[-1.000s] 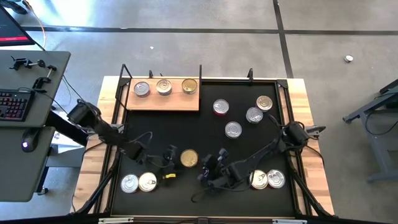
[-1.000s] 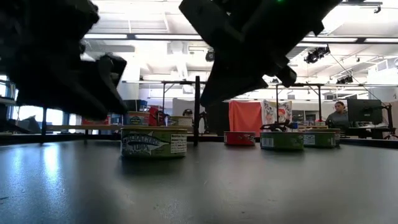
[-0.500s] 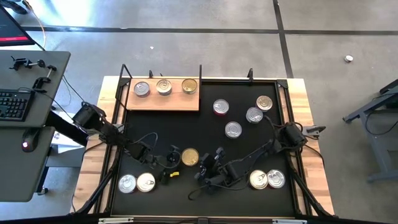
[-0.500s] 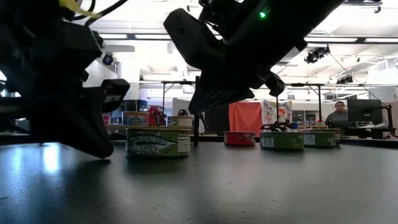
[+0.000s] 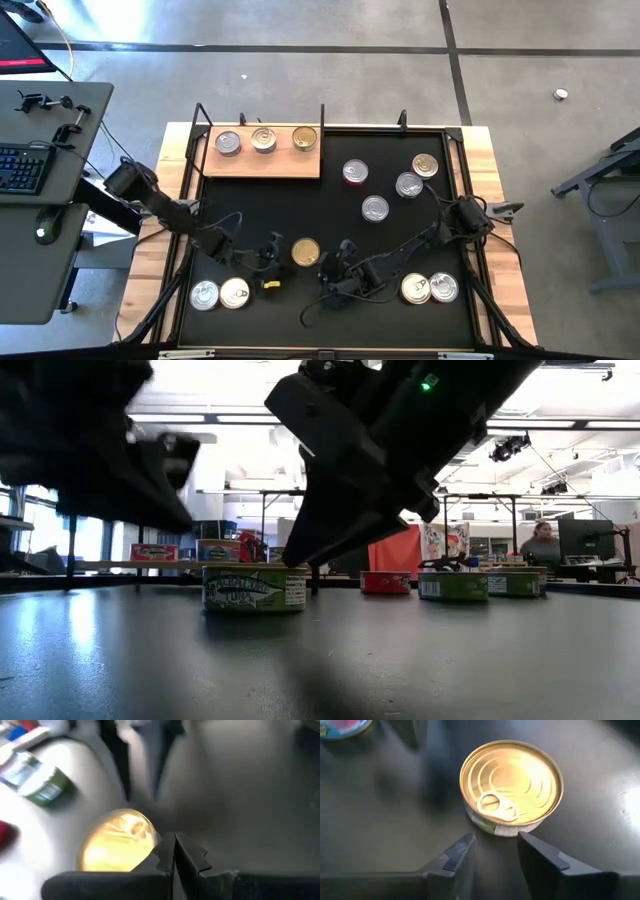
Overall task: Stack canned seafood by type on shelf
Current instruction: Put the green tuna can on the shelf aligned with the other green tuna can
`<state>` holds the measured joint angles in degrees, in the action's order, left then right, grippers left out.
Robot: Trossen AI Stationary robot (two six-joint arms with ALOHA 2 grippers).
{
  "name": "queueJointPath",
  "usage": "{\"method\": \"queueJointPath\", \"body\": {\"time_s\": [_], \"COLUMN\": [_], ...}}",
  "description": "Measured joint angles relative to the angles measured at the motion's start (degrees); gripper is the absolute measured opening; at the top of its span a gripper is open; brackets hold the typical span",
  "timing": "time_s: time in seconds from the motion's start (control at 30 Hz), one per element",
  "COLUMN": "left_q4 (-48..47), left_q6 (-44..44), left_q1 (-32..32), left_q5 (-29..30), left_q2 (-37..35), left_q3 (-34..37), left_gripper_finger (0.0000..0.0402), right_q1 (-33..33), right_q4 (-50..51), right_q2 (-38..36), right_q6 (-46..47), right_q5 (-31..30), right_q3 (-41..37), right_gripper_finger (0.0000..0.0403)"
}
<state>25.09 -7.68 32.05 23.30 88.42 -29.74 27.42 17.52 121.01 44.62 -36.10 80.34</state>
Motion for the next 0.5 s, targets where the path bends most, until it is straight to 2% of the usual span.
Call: {"method": "queueJointPath", "body": {"time_s": [0.1, 0.27, 0.4, 0.5], "left_q4": [0.43, 0.22, 1.79, 2.9], "left_q6": [-1.22, -5.7, -9.69, -11.71], "left_q1": [-0.85, -5.39, -7.14, -7.52], "left_q5": [-0.21, -10.63, -11.04, -10.76], "left_q2": [-2.41, -0.29, 4.19, 7.85], "left_q3": [-0.04, -0.07, -0.04, -0.42], "left_gripper_finger": [0.0018, 0.0077, 0.0127, 0.0143], "right_q1": [-0.01, -0.02, -0.02, -0.02], "right_q4": [-0.04, -0.17, -0.79, -0.87], "right_q2": [0.0, 0.0, 0.0, 0.0], "right_q6": [-0.08, -0.76, -1.61, -1.62], "right_q5": [0.14, -0.24, -0.3, -0.28], "right_q3": [0.0, 0.0, 0.0, 0.0], "right_gripper_finger": [0.0161, 0.0165, 0.0165, 0.0165]}}
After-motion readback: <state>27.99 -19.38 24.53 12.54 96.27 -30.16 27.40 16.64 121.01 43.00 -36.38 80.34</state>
